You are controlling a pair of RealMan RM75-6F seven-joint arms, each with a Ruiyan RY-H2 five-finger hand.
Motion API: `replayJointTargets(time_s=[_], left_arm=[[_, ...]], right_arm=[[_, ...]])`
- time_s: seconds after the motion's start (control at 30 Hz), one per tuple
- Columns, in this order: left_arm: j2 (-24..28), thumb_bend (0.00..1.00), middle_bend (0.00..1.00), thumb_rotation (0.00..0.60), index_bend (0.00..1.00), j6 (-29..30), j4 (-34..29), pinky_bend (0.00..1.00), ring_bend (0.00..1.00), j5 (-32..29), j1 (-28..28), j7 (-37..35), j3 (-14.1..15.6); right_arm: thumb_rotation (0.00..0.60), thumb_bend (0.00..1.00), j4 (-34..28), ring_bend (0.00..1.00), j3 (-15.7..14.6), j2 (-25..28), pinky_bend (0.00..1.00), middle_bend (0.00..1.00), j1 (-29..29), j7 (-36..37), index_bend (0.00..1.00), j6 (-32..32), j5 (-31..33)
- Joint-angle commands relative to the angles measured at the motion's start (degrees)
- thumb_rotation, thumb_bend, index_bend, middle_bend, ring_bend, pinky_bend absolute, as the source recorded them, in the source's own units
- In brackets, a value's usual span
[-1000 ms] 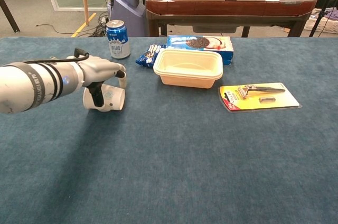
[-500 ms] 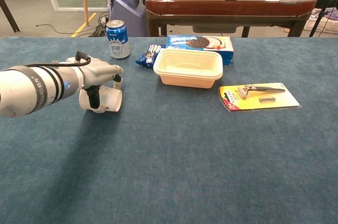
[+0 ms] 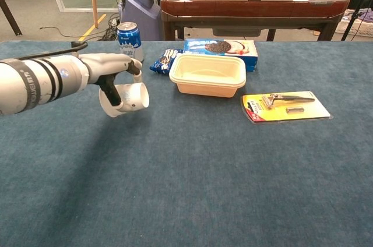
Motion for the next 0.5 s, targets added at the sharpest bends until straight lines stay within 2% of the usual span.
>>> replayJointTargets(time_s=[0.03,0.2,0.5], left_arm=[[2.8,0.23,0.0,0.6,0.36,-6.0,0.1,0.0,0.0,5.1,4.0,-11.2,-2.9],[3.3,0.23,0.0,0.6,0.37,-11.5,2.3,0.0,0.0,8.8,7.1,-22.9,-4.7],[2.2,0.23,0.0,0.6,0.34,-20.4,9.4,0.0,0.0,21.5,11.4,-42.9,-6.8]], right_arm=[[0.6,0.11,0.0,0.02,0.0,0.0,0.0,0.24,0.0,-0.1,0.17,0.1,0.0],[0.6,0.11,-0.1,0.02,0.0,0.1,0.0,0.24,-0.1,-0.3,0.17,0.2,0.0],[0.6,0.11,-0.6,0.02,0.1,0.2,0.0,0.24,0.0,-0.9,0.17,0.0,0.2]])
